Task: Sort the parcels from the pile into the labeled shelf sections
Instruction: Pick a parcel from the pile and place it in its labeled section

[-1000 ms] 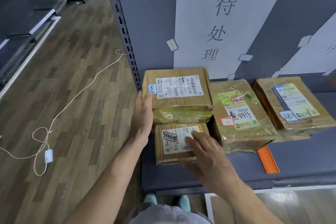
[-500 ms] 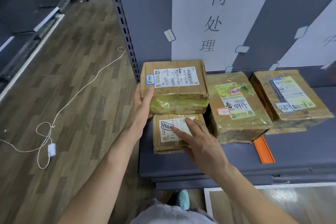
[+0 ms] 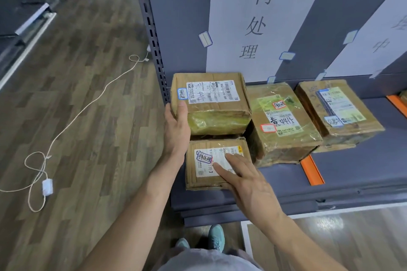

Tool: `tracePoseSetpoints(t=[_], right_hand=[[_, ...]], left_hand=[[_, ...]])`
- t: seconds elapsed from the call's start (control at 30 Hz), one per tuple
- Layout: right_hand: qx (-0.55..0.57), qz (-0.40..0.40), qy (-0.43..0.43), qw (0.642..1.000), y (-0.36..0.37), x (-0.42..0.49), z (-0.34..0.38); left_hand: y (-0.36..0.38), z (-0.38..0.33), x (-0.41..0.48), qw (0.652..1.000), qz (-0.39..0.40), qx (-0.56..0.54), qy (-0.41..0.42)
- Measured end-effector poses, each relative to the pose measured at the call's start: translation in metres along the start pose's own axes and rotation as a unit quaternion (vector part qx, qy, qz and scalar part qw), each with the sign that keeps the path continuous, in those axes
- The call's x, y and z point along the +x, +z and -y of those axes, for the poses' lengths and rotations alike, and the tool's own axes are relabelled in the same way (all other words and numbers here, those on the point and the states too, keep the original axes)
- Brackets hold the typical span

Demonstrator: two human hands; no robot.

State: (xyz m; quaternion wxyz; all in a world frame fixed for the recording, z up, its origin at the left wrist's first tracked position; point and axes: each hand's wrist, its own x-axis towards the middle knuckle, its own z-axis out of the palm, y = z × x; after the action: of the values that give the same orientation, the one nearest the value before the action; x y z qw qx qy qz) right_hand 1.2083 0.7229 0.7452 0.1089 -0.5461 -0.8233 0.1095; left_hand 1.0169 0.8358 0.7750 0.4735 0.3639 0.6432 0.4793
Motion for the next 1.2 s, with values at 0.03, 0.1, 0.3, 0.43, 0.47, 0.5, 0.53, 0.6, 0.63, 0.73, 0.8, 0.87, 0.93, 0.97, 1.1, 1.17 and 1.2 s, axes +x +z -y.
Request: tracePoseSetpoints(t=[0.03, 0.1, 0.3, 0.43, 0.47, 0.5, 0.53, 0.6, 0.63, 0.73, 0.8, 0.87, 0.93, 0.97, 1.1, 1.17, 1.2], right_hand=[[-0.002, -0.002, 0.005, 1.000, -0.001, -0.001, 0.001], [-0.001, -0.003, 0.015, 1.000, -0.001, 0.001, 0.001], [-0.039, -0.014, 0.012, 0.999, 0.005, 0.008, 0.000], [-0.062, -0.019, 0.009, 0.998, 0.010, 0.010, 0.001], [-0.068, -0.014, 0.011, 0.997, 0.011, 0.012, 0.000], [-0.076, -0.010, 0.011, 0.997, 0.011, 0.013, 0.000], [-0.082, -0.007, 0.011, 0.997, 0.010, 0.013, -0.001], [-0.087, -0.001, 0.010, 0.996, 0.010, 0.012, 0.000], [-0.088, 0.002, 0.011, 0.996, 0.010, 0.010, 0.000], [-0.091, 0.024, 0.021, 0.995, 0.008, 0.009, 0.004], [-0.089, 0.042, 0.023, 0.995, 0.009, 0.010, 0.004], [-0.085, 0.062, 0.026, 0.994, 0.009, 0.011, 0.003], [-0.084, 0.065, 0.027, 0.994, 0.007, 0.011, 0.003], [-0.081, 0.062, 0.028, 0.994, 0.005, 0.010, 0.004], [-0.094, 0.075, 0.033, 0.992, 0.004, 0.011, 0.006], [-0.093, 0.081, 0.042, 0.992, 0.003, 0.011, 0.008], [-0.090, 0.084, 0.044, 0.991, 0.002, 0.010, 0.009]], left_hand=[[0.000, 0.000, 0.001, 1.000, -0.001, 0.014, -0.002], [-0.001, 0.000, 0.003, 0.999, 0.005, 0.040, -0.005], [-0.011, 0.003, 0.005, 0.995, 0.055, 0.086, -0.012], [-0.012, 0.003, 0.001, 0.994, 0.059, 0.088, -0.017], [-0.012, 0.003, 0.000, 0.994, 0.062, 0.090, -0.018], [-0.013, 0.003, 0.000, 0.993, 0.065, 0.095, -0.020], [-0.014, 0.003, -0.001, 0.992, 0.070, 0.102, -0.023], [-0.015, 0.002, -0.001, 0.990, 0.084, 0.113, -0.030], [-0.016, 0.002, -0.001, 0.988, 0.092, 0.117, -0.032], [-0.022, 0.005, 0.000, 0.986, 0.104, 0.124, -0.036], [-0.026, 0.010, -0.002, 0.986, 0.111, 0.121, -0.032], [-0.030, 0.017, -0.004, 0.987, 0.120, 0.106, -0.033], [-0.032, 0.023, -0.004, 0.986, 0.137, 0.087, -0.038], [-0.033, 0.025, -0.004, 0.985, 0.148, 0.083, -0.039], [-0.034, 0.023, -0.003, 0.978, 0.180, 0.096, -0.049], [-0.038, 0.024, -0.004, 0.975, 0.188, 0.106, -0.052], [-0.041, 0.025, -0.005, 0.974, 0.189, 0.111, -0.053]])
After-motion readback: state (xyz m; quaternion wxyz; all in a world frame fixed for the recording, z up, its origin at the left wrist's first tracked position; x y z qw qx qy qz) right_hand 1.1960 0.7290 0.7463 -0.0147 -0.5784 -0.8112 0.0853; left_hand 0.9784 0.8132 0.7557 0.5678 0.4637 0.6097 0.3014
